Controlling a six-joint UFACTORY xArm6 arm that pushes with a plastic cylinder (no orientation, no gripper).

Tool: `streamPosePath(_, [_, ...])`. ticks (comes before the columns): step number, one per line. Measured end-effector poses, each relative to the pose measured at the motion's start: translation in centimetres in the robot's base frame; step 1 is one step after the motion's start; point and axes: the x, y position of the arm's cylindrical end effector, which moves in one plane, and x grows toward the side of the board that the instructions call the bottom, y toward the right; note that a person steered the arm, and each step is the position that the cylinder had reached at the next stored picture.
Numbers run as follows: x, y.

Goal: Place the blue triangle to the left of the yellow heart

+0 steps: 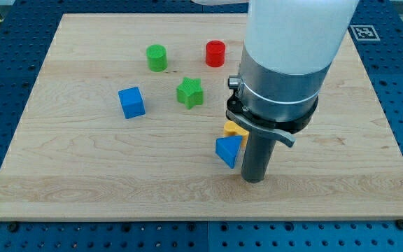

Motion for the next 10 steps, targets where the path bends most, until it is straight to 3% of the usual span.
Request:
streamPosePath(4, [-1.8,-1.5])
streamPosePath(7, [-2.1,-6.7])
streamPosePath(10, [-2.3,0.4])
